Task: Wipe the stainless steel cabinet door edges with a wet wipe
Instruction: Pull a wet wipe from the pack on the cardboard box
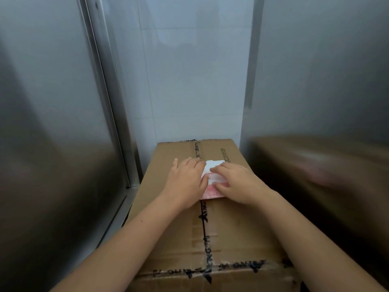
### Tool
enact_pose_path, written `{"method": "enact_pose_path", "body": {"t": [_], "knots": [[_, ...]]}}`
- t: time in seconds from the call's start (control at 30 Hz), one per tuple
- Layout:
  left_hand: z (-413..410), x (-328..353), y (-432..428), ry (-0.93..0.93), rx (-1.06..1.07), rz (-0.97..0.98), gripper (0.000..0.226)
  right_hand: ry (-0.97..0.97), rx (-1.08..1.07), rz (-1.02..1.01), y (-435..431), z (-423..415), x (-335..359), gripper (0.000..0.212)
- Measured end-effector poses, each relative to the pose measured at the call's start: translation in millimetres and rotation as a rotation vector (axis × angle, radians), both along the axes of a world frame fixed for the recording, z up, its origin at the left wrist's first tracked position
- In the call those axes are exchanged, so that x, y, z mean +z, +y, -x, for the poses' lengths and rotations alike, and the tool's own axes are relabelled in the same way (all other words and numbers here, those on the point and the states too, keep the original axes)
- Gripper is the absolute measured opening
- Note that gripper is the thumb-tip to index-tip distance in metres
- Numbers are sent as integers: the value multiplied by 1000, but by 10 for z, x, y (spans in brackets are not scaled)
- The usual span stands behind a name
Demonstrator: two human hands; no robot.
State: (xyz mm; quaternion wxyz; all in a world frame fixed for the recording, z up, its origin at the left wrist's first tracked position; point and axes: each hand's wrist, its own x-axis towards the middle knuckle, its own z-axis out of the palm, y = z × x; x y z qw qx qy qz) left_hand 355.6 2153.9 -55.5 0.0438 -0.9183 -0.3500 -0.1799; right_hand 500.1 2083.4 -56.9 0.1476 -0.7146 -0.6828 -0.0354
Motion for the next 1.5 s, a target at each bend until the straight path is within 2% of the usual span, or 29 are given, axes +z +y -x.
{"method": "enact_pose_path", "body": {"t": [0.27,0.47,0.67,0.8,1.03,1.43,1.5], "knots": [[-76,-212,142,-35,-23,96,43,168,118,18,180,-172,-127,37],[-58,-300,169,-70,-54,48,45,225,167,-24,233,-174,-163,31],[-75,-370,164,-92,-98,58,42,183,170,-49,243,-180,-189,29],[-85,-399,153,-156,-97,147,40,160,175,-5,266,-175,-184,25],[-90,-420,156,-198,-104,173,34,134,175,51,316,-190,-179,20],[-72,-449,167,-221,-108,171,37,95,205,76,409,-206,-219,11],[-69,-457,173,-219,-104,175,40,114,204,85,406,-211,-220,16]]}}
